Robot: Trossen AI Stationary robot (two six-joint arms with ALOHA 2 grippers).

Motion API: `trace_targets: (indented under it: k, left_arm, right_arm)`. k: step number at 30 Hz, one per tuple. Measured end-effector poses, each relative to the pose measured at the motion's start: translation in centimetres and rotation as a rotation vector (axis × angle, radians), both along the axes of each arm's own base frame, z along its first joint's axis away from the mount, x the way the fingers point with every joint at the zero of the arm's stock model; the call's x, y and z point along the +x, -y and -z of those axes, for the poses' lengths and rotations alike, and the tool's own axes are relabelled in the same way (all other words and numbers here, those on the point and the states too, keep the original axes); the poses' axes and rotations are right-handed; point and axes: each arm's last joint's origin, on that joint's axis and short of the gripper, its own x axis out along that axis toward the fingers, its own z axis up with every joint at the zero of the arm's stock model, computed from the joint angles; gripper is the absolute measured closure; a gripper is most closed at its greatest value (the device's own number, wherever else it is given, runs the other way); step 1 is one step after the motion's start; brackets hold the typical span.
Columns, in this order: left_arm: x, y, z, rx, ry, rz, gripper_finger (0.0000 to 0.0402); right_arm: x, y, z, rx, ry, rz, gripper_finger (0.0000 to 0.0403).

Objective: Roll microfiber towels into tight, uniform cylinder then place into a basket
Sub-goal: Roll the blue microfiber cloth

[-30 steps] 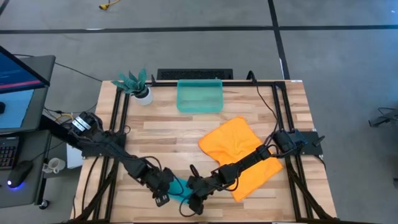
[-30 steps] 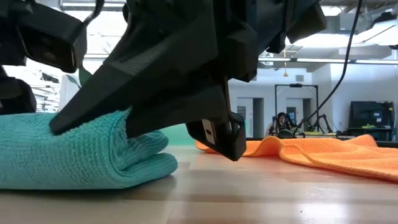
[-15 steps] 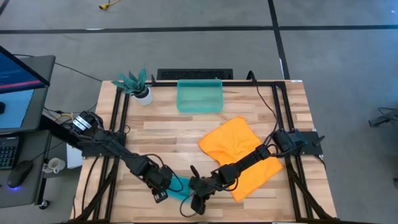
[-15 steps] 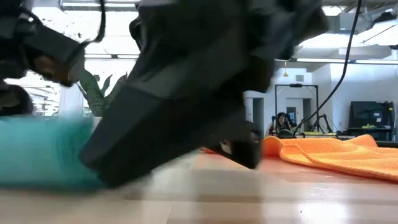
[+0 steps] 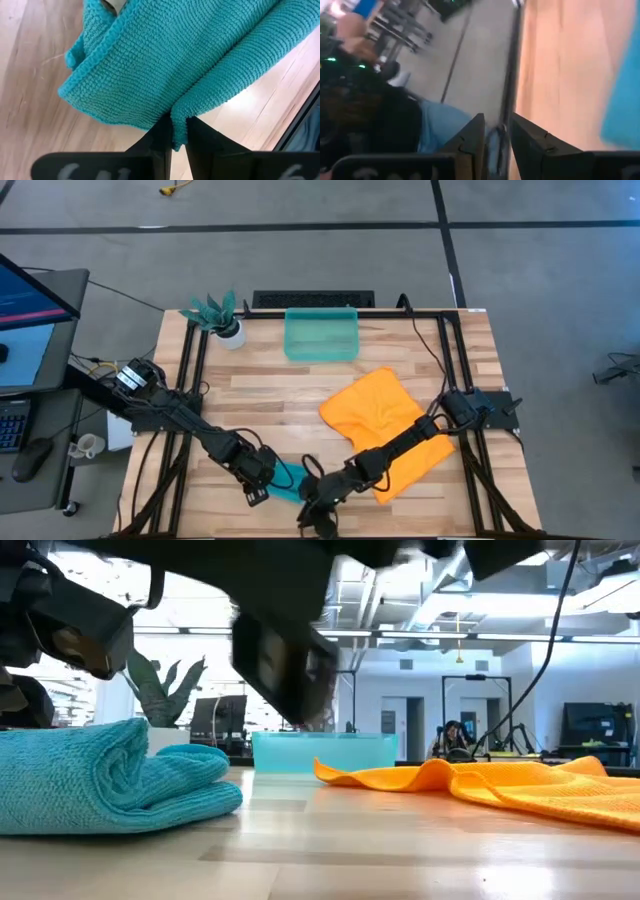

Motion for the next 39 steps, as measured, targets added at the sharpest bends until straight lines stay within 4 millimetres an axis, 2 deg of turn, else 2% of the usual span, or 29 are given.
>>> trace_targets:
  k: [5, 10, 19, 25, 39]
  left_arm:
    - [0.0, 0.0, 0.0, 0.003, 0.006, 0.006, 0.037]
    - [0.0, 0.0, 0.0, 0.003, 0.008, 0.006, 0.037]
    - [0.0, 0.0, 0.0, 0.002, 0.009, 0.006, 0.037]
    - [0.1, 0.0, 0.0, -0.002, 0.008, 0.009, 0.037]
    - [0.5, 0.2, -0.1, 0.0, 0.068, 0.018, 0.0369]
  right_arm:
    - [0.6, 0.8, 0.1, -0.069, 0.069, 0.075, 0.0292]
    - [1.0, 1.6, 2.4, -0.052, -0.04, 0.11, 0.0292]
    - [0.9, 2.1, 2.6, -0.072, -0.093, 0.235, 0.0292]
    - [0.5, 2.8, 3.4, -0.11, -0.207, 0.335, 0.0292]
    - [0.4, 3.6, 3.7, -0.123, -0.292, 0.384, 0.0292]
